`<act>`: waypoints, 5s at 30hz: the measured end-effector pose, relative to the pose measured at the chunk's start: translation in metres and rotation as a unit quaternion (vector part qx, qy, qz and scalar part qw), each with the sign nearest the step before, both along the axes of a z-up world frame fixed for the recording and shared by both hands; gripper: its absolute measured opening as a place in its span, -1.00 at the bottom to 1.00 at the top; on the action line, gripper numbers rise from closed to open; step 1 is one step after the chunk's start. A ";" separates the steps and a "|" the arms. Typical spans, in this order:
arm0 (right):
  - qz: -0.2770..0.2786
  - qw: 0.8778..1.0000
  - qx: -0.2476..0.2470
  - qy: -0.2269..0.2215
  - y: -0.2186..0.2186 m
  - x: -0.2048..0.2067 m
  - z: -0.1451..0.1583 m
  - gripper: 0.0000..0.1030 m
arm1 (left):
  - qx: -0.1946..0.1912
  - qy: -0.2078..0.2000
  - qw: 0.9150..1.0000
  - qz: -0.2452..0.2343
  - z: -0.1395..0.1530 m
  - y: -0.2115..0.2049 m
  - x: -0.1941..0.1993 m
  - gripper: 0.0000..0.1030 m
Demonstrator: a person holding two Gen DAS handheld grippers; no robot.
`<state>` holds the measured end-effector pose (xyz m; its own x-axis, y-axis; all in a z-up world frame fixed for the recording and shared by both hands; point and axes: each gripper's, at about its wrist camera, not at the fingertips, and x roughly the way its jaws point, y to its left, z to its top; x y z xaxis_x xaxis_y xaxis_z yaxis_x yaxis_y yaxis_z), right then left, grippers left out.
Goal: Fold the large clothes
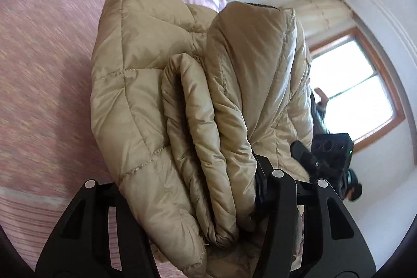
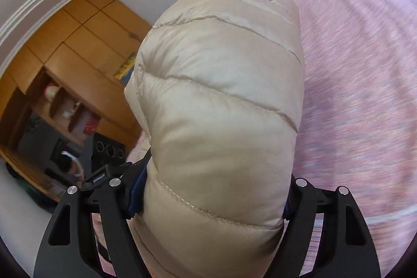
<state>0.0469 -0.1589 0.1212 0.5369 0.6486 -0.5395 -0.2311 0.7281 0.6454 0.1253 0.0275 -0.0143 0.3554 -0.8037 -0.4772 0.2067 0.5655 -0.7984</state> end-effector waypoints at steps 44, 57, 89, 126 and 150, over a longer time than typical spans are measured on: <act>-0.080 0.975 -0.205 -0.019 -0.015 -0.068 -0.043 0.61 | 0.346 -0.081 0.922 0.153 0.028 0.029 -0.131 0.91; -0.097 0.956 -0.277 -0.017 -0.016 -0.140 -0.036 0.89 | 0.393 -0.079 0.906 0.134 0.022 -0.015 -0.182 0.91; -0.113 0.954 -0.273 0.055 -0.030 -0.166 -0.084 0.89 | 0.430 -0.026 0.893 0.128 -0.022 -0.035 -0.192 0.91; -0.111 0.955 -0.269 0.060 -0.031 -0.161 -0.086 0.89 | 0.433 -0.030 0.893 0.121 -0.021 -0.040 -0.195 0.91; -0.111 0.955 -0.267 0.057 -0.029 -0.164 -0.083 0.89 | 0.433 -0.030 0.893 0.120 -0.021 -0.042 -0.196 0.91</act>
